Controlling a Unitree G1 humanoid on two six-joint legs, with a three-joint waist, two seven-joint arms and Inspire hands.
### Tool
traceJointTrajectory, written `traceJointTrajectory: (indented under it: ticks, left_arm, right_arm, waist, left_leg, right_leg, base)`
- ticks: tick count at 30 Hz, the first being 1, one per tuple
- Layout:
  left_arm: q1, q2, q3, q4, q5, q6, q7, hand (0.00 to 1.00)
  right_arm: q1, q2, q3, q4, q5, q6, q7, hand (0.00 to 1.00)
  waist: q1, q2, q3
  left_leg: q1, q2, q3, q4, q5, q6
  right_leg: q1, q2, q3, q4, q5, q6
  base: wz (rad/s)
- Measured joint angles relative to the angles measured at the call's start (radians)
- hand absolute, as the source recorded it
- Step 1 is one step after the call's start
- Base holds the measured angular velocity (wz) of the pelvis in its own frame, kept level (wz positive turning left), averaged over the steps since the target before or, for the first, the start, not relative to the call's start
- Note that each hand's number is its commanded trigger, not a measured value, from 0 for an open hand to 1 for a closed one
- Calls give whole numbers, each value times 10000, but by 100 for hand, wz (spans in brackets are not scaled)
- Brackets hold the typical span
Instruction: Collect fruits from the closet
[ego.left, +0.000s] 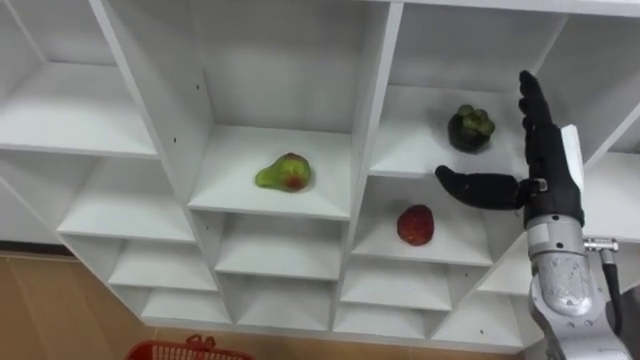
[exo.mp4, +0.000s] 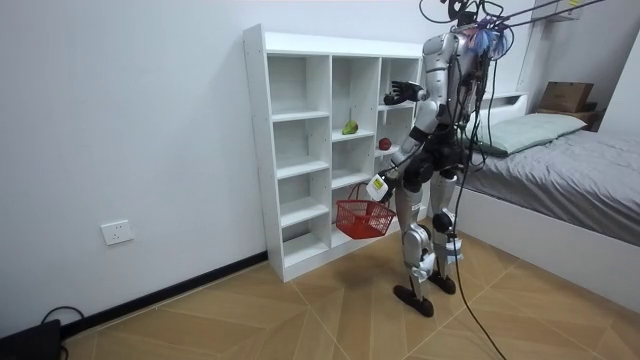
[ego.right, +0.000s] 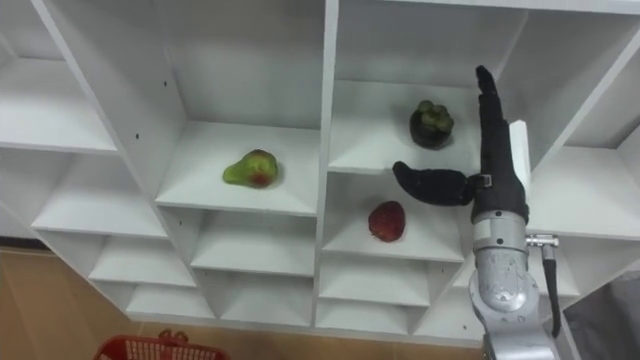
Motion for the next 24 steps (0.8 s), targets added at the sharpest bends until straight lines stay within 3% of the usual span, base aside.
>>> traceJointTrajectory:
  ticks: [7, 15, 19, 24]
  left_arm:
    - [-13, 64, -2, 0, 19, 190, 6, 100]
    - [-6, 56, 0, -2, 58, 500, 22, 100]
    - [-3, 39, 4, -61, 260, 594, 21, 100]
    - [-1, 32, 4, -123, 280, 708, 21, 100]
  right_arm:
    - [-725, -6, 1, 299, 51, 48, -412, 0]
    - [-735, -6, 1, 574, 223, 65, -511, 0]
    - [-736, -5, -1, 648, 263, 360, -504, 0]
    - [-736, -5, 0, 649, 273, 415, -501, 0]
  waist:
    - [-6, -47, -8]
    - [6, 57, 14]
    - [1, 93, -3]
    - [-3, 115, -47]
  left_leg:
    - [-43, -3, -195, -3, 0, 0]
    - [-153, -9, -253, 22, 1, -1]
    - [-163, -10, -251, 26, 4, -6]
    - [-153, -10, -240, 27, 5, -6]
  right_leg:
    - [23, -14, -245, -5, 1, 1]
    - [10, -30, -333, -8, 1, 2]
    - [3, -30, -333, -4, 1, 2]
    - [4, -32, -334, -1, 1, 1]
  base:
    - [8]
    - [3]
    - [0]
    - [0]
